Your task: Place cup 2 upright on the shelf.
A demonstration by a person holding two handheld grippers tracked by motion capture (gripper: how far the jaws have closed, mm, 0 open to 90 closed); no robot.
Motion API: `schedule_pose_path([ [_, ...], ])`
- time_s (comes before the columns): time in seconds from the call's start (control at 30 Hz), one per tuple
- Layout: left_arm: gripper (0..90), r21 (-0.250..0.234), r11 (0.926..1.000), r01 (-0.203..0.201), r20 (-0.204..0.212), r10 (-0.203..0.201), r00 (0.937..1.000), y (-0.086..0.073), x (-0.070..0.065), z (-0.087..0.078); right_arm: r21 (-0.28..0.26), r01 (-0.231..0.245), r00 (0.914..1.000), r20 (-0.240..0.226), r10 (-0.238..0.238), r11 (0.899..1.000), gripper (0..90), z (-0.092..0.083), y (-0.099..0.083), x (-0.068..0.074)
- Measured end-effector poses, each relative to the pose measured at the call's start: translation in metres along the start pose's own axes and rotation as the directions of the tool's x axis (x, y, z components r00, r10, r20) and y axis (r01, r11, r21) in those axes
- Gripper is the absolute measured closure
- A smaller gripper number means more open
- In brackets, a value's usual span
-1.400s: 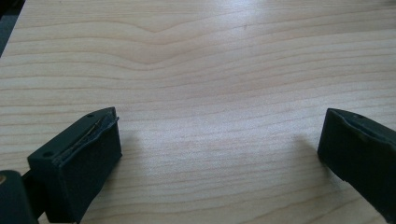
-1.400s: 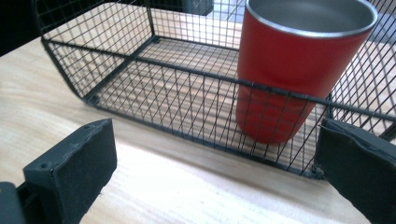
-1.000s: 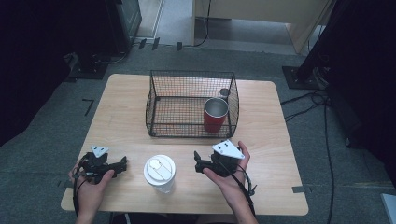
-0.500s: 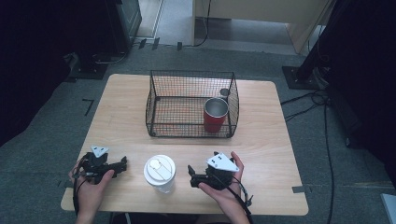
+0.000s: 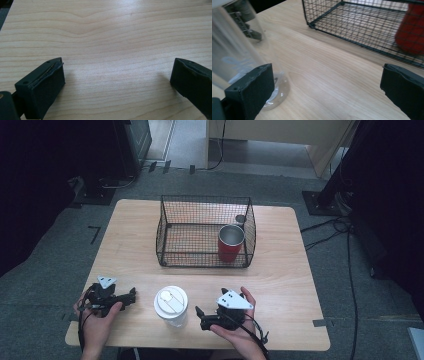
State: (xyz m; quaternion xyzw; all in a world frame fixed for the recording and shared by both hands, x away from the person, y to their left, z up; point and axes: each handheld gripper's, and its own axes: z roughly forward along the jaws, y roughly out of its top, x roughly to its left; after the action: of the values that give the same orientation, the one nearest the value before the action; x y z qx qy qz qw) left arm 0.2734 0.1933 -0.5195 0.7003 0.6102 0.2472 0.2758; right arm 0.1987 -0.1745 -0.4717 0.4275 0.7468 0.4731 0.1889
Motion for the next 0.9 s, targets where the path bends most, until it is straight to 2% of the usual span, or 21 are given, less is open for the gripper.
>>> schedule_pose_path([
  [0.23, 0.0, 0.000, 1.0000, 0.000, 0.000, 0.000, 1.0000, 0.000, 0.000, 0.000, 0.007, 0.026, 0.9978, -0.060, -0.026, 1.000, 0.0, 0.001, -0.001, 0.008],
  [0.47, 0.0, 0.000, 1.0000, 0.000, 0.000, 0.000, 1.0000, 0.000, 0.000, 0.000, -0.004, 0.030, 0.9938, -0.107, -0.030, 1.000, 0.0, 0.000, 0.001, 0.013],
  [0.9, 0.0, 0.000, 1.0000, 0.000, 0.000, 0.000, 1.0000, 0.000, 0.000, 0.000, -0.020, 0.069, 0.9788, -0.192, -0.072, 0.997, 0.0, -0.001, 0.005, 0.030],
])
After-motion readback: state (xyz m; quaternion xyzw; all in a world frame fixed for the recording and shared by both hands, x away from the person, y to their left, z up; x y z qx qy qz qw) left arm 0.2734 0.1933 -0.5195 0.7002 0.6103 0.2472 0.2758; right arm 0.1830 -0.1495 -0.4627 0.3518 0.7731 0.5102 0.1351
